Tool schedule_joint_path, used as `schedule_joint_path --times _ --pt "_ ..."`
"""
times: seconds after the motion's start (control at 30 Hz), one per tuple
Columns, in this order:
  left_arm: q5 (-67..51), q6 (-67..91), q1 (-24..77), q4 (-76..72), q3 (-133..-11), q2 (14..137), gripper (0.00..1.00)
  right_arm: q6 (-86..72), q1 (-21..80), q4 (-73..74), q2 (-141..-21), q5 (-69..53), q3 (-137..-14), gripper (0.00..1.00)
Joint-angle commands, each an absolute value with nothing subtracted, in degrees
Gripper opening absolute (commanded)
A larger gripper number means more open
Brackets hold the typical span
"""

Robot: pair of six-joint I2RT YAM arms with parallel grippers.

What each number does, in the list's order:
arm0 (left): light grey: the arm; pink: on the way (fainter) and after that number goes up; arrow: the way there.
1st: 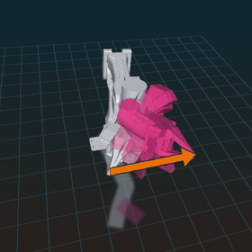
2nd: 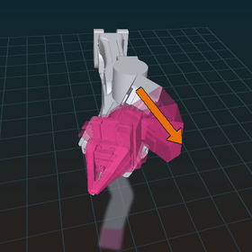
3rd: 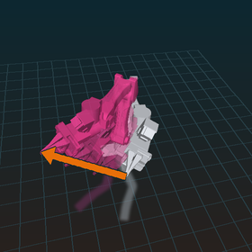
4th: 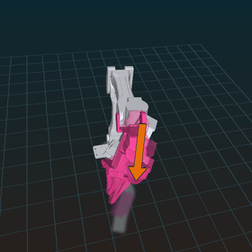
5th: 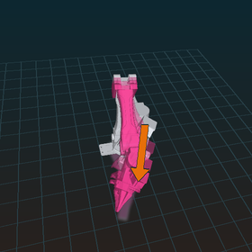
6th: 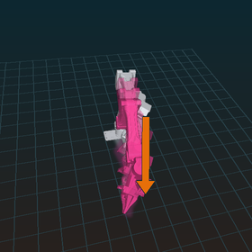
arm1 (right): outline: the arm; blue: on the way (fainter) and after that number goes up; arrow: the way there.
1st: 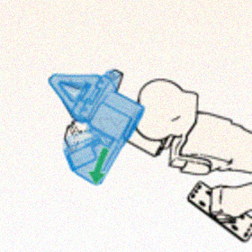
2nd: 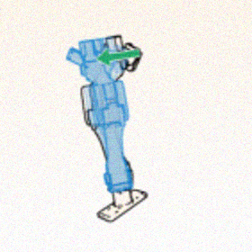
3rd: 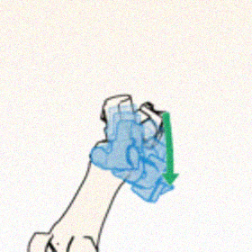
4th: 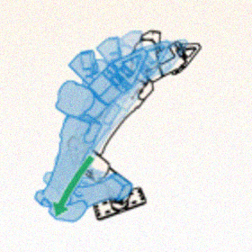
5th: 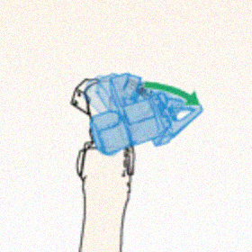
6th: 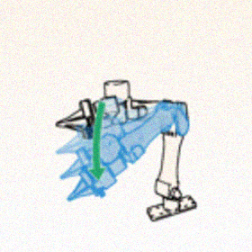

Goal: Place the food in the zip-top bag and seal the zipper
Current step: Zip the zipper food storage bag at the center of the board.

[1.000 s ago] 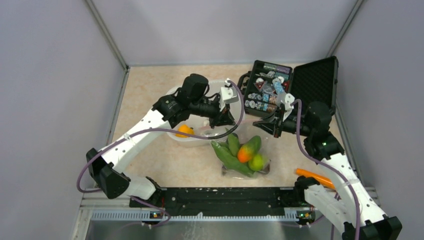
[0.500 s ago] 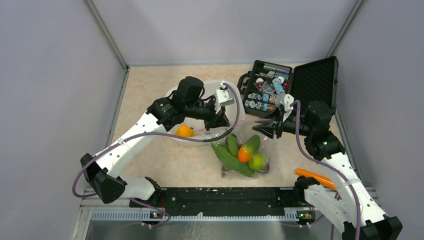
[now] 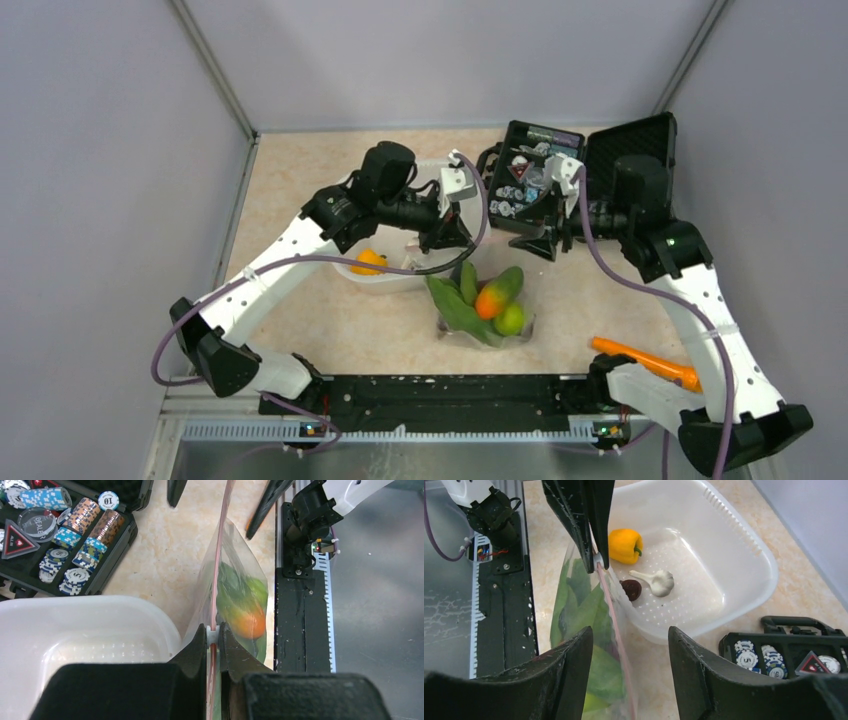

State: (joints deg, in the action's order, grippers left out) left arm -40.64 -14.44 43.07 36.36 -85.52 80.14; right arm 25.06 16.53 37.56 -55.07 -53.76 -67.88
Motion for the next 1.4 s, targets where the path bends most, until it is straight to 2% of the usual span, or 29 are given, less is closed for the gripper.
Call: schedule_joint_path --times 0.0,0.27,0.53,0.97,1.37 --pt "-42.0 -13.0 44.0 31.9 -89.0 81.0 0.00 29.9 18.4 44.2 -58.4 -53.7 -71.9 0.56" --pt "-40.3 -12.0 45.3 31.1 -89.6 82.1 0.00 28.9 24.2 42.8 -61.7 -49.8 -72.9 0.51" --pt "-39.2 -11.9 45.4 30.8 -88.6 81.6 0.00 25.5 25.6 34.8 -62.1 -50.4 -69.5 0.33" --pt "-37.9 -11.6 45.4 28.7 -86.4 80.5 0.00 24.5 25.7 31.0 -59.7 -50.7 -66.3 0.00" --pt "-32.8 -14.1 44.2 27.4 -76.5 72.8 0.00 25.0 25.7 32.2 -57.8 -47.3 -64.8 0.00"
